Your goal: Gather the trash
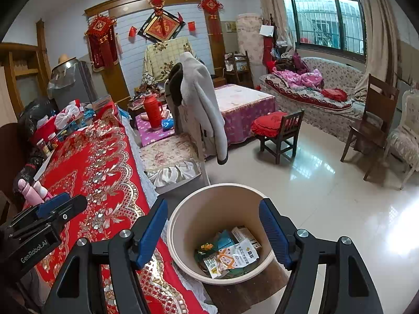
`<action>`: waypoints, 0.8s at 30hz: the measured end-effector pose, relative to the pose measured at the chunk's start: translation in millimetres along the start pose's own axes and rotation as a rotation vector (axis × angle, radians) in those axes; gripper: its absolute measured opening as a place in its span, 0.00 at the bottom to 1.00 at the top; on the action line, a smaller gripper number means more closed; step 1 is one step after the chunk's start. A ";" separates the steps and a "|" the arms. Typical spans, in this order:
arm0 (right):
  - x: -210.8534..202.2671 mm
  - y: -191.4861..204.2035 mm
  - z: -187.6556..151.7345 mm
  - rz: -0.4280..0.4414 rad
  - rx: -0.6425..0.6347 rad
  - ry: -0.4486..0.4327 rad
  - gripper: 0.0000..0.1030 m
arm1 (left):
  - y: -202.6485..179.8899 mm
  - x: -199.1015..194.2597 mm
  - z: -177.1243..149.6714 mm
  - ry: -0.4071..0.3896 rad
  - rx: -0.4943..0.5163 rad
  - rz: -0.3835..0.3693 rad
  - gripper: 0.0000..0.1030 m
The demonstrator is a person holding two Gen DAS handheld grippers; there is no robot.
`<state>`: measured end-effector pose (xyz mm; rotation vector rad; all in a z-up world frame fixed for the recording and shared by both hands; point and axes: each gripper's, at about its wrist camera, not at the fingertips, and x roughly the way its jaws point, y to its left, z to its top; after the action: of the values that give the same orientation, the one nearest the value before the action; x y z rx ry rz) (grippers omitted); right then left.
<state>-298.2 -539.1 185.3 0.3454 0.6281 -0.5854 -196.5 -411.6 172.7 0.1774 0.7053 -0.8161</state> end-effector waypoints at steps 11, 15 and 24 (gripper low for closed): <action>-5.7 -1.0 1.1 -0.010 0.000 -0.012 0.69 | 3.0 -4.9 1.5 -0.010 -0.005 -0.010 0.43; -5.9 -1.0 1.3 -0.007 0.001 -0.012 0.70 | 3.3 -5.5 1.6 -0.011 -0.007 -0.010 0.43; -4.0 1.2 6.3 0.000 -0.010 -0.007 0.70 | 4.7 -4.4 0.8 -0.004 -0.008 -0.014 0.43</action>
<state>-297.2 -539.5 192.8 0.3342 0.6238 -0.5829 -194.8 -406.0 175.6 0.1638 0.7061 -0.8266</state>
